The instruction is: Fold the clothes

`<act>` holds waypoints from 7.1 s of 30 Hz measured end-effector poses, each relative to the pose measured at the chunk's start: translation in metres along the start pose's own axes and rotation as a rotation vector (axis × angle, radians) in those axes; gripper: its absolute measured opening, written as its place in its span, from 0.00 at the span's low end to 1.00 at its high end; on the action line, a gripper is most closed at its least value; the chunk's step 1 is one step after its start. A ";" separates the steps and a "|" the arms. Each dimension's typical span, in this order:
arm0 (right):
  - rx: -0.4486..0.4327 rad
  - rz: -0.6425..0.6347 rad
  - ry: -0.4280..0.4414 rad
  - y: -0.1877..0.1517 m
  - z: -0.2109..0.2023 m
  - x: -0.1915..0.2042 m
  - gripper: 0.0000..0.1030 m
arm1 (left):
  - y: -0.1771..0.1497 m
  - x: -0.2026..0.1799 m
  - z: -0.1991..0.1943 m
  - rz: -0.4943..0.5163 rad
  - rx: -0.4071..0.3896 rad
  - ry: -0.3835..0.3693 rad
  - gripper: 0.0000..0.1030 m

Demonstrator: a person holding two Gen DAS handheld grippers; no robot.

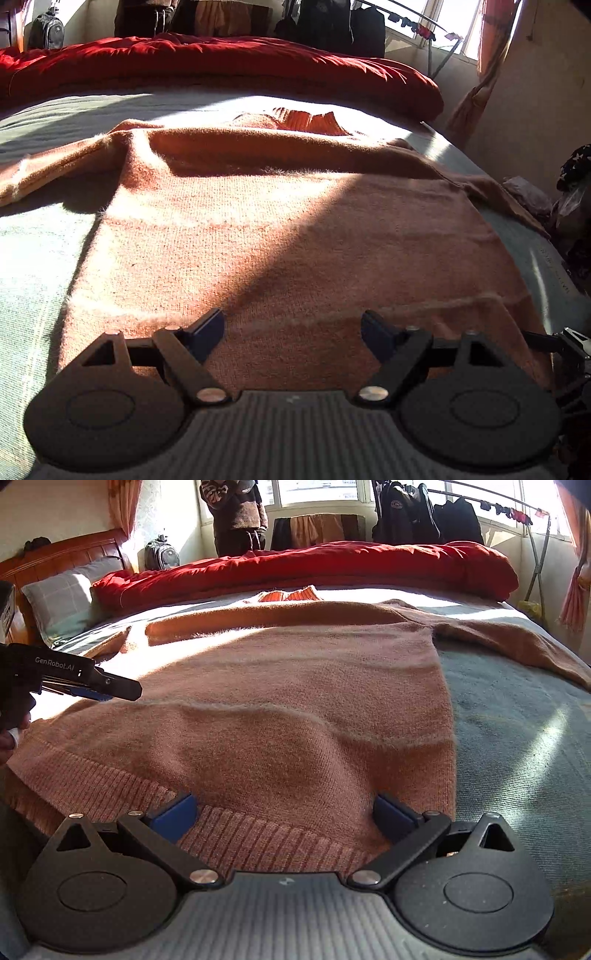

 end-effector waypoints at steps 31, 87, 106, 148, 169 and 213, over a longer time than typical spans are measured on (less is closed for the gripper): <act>-0.064 -0.052 -0.040 -0.008 -0.002 0.006 1.00 | -0.057 -0.091 -0.026 0.282 -0.059 0.014 0.85; -0.024 0.019 -0.017 0.027 0.017 -0.036 1.00 | 0.002 -0.060 -0.043 -0.021 -0.094 -0.081 0.99; -0.073 0.114 0.109 0.074 -0.021 -0.084 1.00 | 0.018 -0.080 0.013 0.011 -0.004 0.008 0.99; 0.004 0.558 0.154 0.238 0.117 -0.335 1.00 | 0.039 -0.120 0.075 0.130 0.023 0.052 0.99; -0.240 0.931 0.010 0.115 -0.005 -0.431 0.73 | 0.037 -0.120 0.074 0.124 0.013 0.066 0.99; -0.157 0.783 -0.296 0.109 -0.043 -0.506 0.66 | 0.038 -0.123 0.081 0.139 0.013 0.081 1.00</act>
Point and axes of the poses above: each gripper's, at about its wrist camera, not at the fingertips, and z roughly the way its jaws point, x to its left, y to its top, the point moved 7 cm from there along z, roughly the way its jaws point, and after that the axes turned 9 degrees about y, right-handed, at the moved point
